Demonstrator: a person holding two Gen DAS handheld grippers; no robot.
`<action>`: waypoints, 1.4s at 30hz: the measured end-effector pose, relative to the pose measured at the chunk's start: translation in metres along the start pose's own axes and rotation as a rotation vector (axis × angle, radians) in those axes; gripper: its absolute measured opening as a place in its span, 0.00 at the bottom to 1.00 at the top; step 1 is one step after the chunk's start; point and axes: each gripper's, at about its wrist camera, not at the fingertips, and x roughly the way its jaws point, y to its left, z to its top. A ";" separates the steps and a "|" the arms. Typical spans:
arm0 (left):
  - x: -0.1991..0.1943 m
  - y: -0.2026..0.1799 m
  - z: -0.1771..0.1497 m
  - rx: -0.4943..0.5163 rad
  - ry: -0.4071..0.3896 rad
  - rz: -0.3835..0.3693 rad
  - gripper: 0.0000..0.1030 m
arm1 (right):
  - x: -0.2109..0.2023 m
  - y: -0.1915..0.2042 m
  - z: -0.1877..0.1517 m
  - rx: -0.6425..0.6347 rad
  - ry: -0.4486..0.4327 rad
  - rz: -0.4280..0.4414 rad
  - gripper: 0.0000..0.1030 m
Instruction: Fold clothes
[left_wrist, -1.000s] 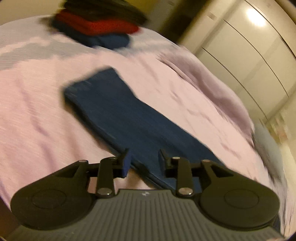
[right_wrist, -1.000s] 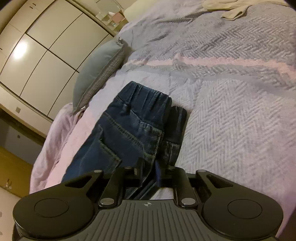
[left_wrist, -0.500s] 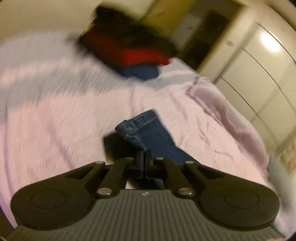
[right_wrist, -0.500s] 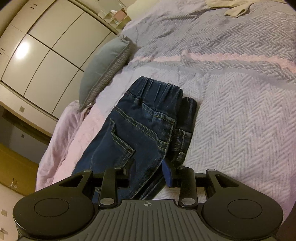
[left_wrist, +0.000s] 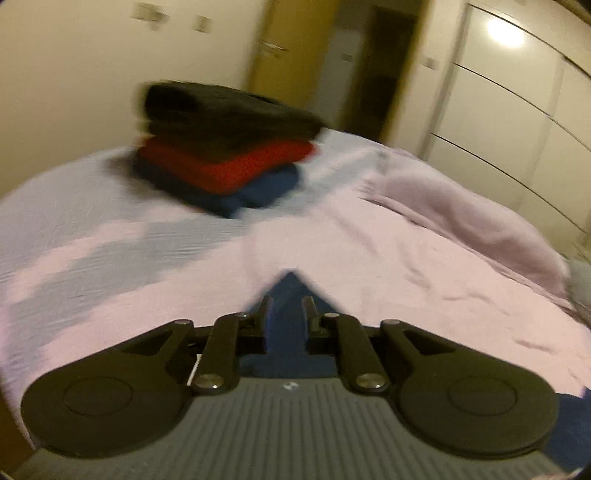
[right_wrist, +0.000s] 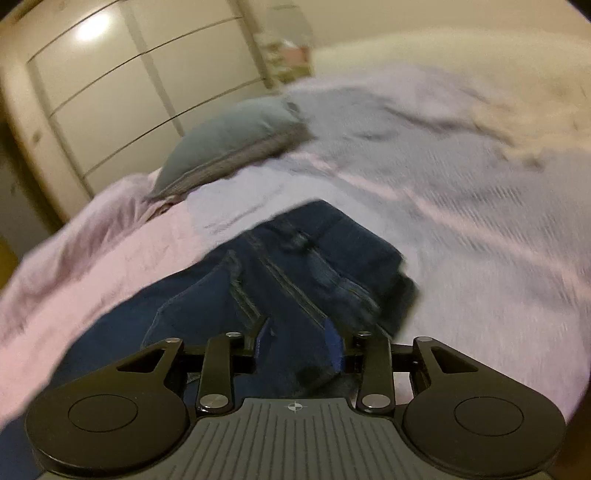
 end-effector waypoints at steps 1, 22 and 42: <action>0.013 -0.006 0.001 0.023 0.018 -0.029 0.11 | 0.007 0.010 0.000 -0.035 0.006 0.006 0.40; 0.013 -0.038 -0.073 0.120 0.217 -0.081 0.12 | 0.028 0.057 -0.056 -0.362 0.127 0.018 0.42; -0.142 -0.113 -0.120 0.321 0.328 -0.126 0.33 | -0.104 0.052 -0.080 -0.267 0.219 0.088 0.43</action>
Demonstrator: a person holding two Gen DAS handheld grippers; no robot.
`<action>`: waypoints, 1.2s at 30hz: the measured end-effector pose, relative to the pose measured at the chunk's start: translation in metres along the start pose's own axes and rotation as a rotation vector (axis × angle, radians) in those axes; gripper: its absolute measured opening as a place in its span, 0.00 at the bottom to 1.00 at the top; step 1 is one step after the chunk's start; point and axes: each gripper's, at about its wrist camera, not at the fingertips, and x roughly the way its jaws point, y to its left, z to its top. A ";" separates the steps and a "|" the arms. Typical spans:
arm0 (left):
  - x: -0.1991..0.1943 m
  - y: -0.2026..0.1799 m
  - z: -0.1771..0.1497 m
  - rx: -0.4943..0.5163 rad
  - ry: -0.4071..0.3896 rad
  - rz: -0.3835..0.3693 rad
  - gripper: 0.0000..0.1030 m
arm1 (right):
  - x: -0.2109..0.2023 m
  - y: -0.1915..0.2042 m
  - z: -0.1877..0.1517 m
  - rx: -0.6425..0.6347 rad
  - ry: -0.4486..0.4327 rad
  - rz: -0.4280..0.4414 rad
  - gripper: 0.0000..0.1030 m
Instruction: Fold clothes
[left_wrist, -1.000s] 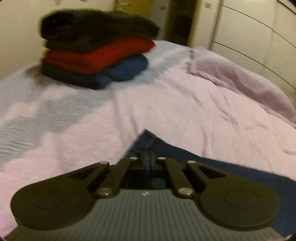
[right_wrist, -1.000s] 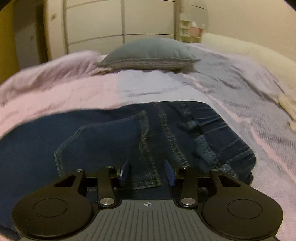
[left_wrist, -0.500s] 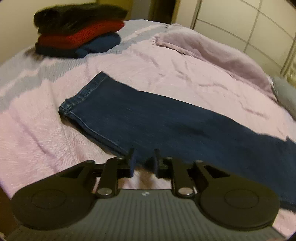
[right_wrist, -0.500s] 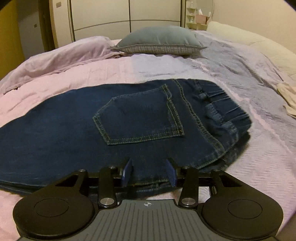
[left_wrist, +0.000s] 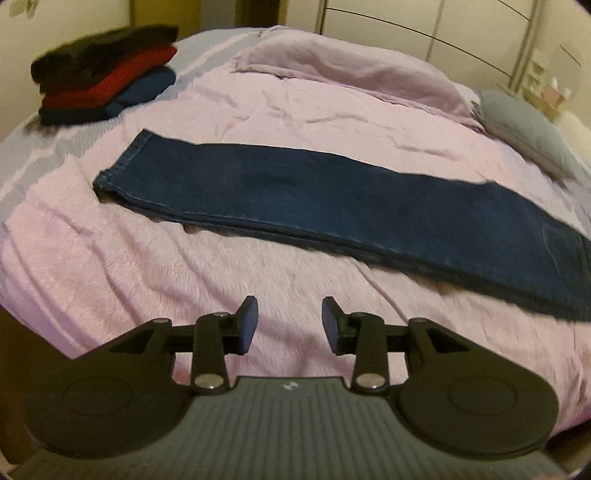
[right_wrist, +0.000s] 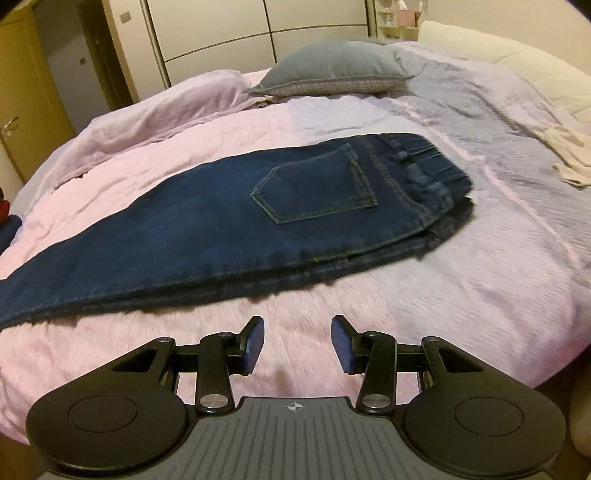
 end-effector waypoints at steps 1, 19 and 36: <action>-0.007 -0.004 -0.002 0.013 -0.010 0.001 0.34 | -0.007 0.000 -0.003 0.002 -0.004 -0.005 0.43; -0.111 -0.031 -0.054 0.172 -0.155 0.028 0.49 | -0.091 0.001 -0.059 -0.024 -0.067 0.006 0.49; -0.079 -0.017 -0.050 0.135 -0.101 0.033 0.52 | -0.070 0.008 -0.054 -0.059 -0.030 -0.029 0.50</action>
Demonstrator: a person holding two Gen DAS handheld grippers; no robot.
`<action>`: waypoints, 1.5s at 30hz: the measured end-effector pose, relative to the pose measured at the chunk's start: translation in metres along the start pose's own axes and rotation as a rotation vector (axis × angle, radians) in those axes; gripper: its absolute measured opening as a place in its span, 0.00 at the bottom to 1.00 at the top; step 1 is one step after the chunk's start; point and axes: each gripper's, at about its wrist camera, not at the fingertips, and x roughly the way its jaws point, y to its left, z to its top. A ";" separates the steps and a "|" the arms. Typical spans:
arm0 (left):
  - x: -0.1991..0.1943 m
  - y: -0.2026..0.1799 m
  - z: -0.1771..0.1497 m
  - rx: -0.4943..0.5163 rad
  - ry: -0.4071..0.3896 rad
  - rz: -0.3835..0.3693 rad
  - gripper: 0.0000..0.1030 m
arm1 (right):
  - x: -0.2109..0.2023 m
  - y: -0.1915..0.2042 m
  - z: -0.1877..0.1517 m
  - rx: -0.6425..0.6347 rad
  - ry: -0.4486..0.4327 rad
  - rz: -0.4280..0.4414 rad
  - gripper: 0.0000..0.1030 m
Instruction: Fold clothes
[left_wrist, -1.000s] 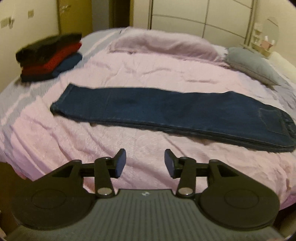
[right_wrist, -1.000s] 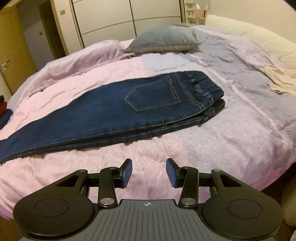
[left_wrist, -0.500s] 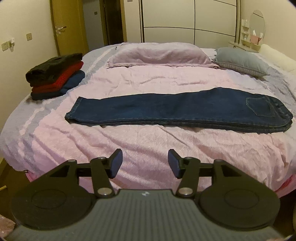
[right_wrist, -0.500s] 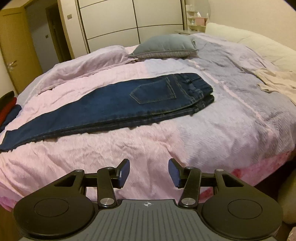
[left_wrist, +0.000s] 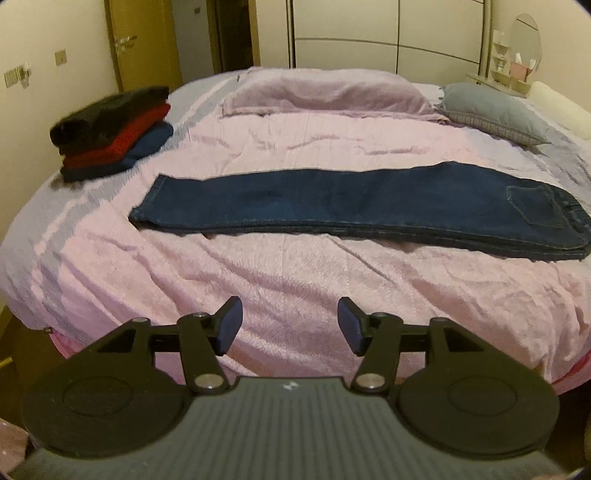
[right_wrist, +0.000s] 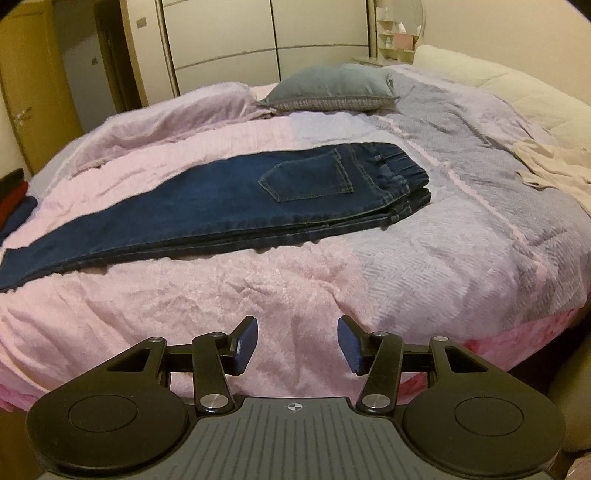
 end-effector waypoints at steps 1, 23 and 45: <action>0.006 0.004 0.001 -0.022 0.003 -0.014 0.52 | 0.007 -0.001 0.002 -0.002 0.015 -0.004 0.50; 0.149 0.122 0.039 -0.687 -0.048 -0.194 0.37 | 0.140 0.047 0.075 0.018 -0.065 0.202 0.50; 0.217 0.232 0.030 -1.049 -0.157 -0.075 0.38 | 0.176 0.045 0.076 0.141 -0.089 0.218 0.50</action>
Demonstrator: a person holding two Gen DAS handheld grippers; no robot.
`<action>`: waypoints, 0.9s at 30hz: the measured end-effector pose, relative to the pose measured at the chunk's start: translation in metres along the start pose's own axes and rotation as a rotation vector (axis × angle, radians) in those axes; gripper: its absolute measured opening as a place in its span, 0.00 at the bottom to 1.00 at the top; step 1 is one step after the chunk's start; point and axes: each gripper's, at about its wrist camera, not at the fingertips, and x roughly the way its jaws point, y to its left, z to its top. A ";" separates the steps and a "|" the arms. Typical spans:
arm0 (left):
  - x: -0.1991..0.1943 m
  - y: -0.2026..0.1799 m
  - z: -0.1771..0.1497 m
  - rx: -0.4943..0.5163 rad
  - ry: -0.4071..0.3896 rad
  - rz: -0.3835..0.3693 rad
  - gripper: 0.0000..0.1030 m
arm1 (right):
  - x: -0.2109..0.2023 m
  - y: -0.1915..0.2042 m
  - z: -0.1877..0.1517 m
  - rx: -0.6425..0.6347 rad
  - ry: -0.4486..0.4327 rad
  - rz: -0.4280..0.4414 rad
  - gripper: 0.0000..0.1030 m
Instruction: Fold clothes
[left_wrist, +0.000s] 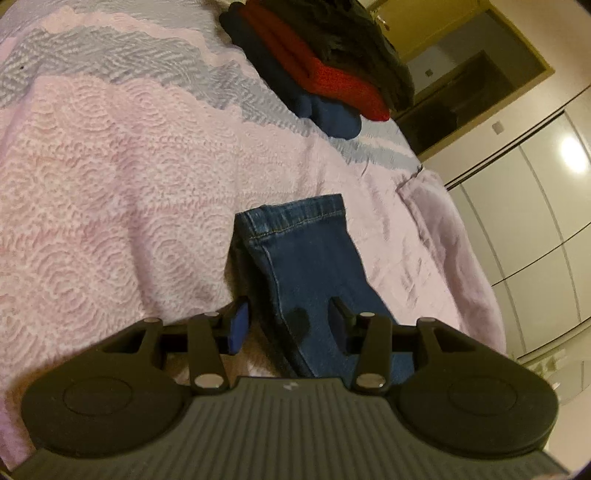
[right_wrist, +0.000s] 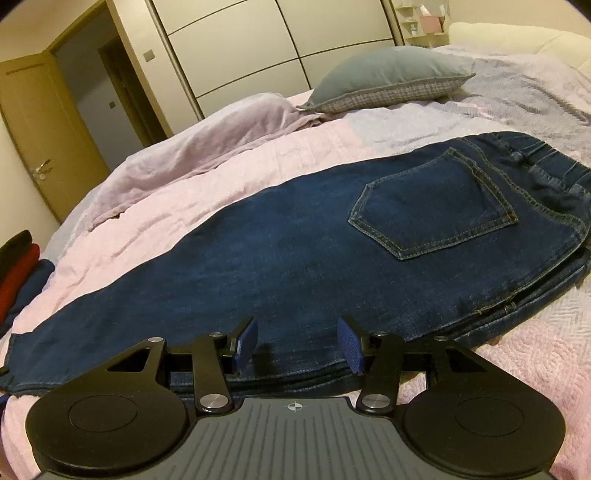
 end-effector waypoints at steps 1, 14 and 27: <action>-0.002 0.001 0.000 -0.009 -0.007 -0.013 0.38 | 0.000 0.001 0.001 0.005 -0.009 0.005 0.50; -0.002 -0.029 -0.004 0.243 -0.062 0.044 0.03 | 0.010 0.003 -0.005 -0.022 0.006 0.025 0.50; -0.054 -0.212 -0.181 1.280 -0.039 -0.426 0.04 | 0.003 -0.004 -0.001 0.038 -0.018 0.044 0.50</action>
